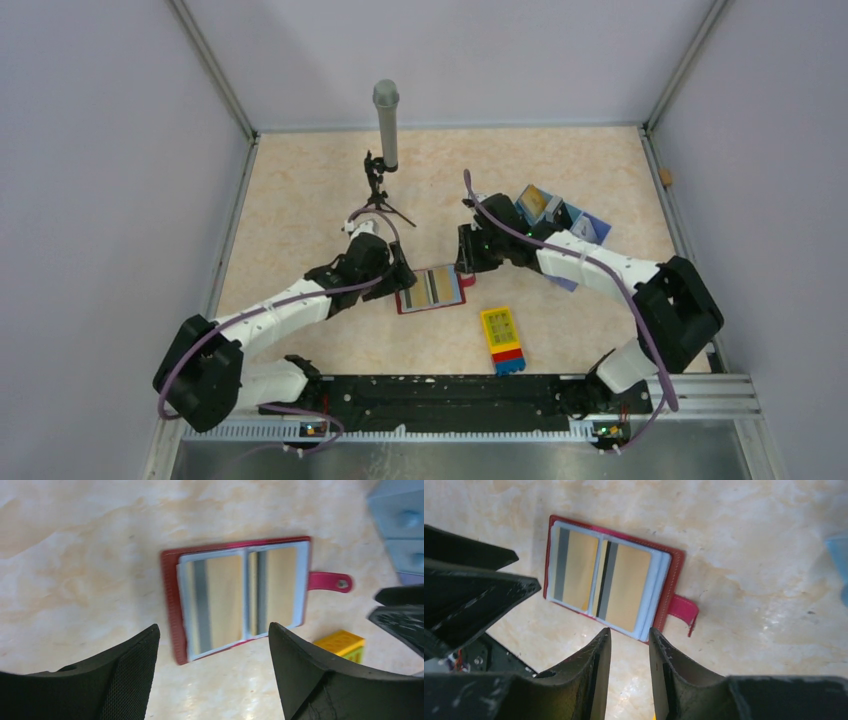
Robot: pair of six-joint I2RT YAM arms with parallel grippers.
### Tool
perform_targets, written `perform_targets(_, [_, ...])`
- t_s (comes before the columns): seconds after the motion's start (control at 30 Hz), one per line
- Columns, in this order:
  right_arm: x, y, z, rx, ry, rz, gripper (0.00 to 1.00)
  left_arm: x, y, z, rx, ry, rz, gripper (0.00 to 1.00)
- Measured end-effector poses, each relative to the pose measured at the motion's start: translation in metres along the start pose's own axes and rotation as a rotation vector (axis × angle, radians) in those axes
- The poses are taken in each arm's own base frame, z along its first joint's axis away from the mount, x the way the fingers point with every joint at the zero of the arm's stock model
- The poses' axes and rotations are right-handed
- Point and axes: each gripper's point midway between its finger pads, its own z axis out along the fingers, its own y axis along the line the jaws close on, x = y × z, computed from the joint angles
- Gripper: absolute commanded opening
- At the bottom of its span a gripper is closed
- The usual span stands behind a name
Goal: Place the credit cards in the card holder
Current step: Insert the credit card into the card holder.
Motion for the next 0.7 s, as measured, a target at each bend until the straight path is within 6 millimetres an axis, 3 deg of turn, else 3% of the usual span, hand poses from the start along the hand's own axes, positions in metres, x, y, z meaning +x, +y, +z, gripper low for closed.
perform_targets(0.13, [0.011,0.010,0.011,-0.073,0.042,0.019,0.32,0.015,0.034,0.003,-0.091,0.041,-0.022,0.75])
perform_targets(0.23, [0.022,0.010,0.023,-0.088,0.087,0.036,0.32,0.021,0.045,0.003,-0.119,0.056,-0.030,0.71])
perform_targets(0.43, [0.038,0.008,0.042,-0.104,0.149,0.058,0.30,0.021,0.051,0.006,-0.139,0.062,-0.043,0.67])
perform_targets(0.7, [0.042,0.006,0.049,-0.097,0.161,0.068,0.30,0.027,0.056,0.010,-0.155,0.080,-0.046,0.65])
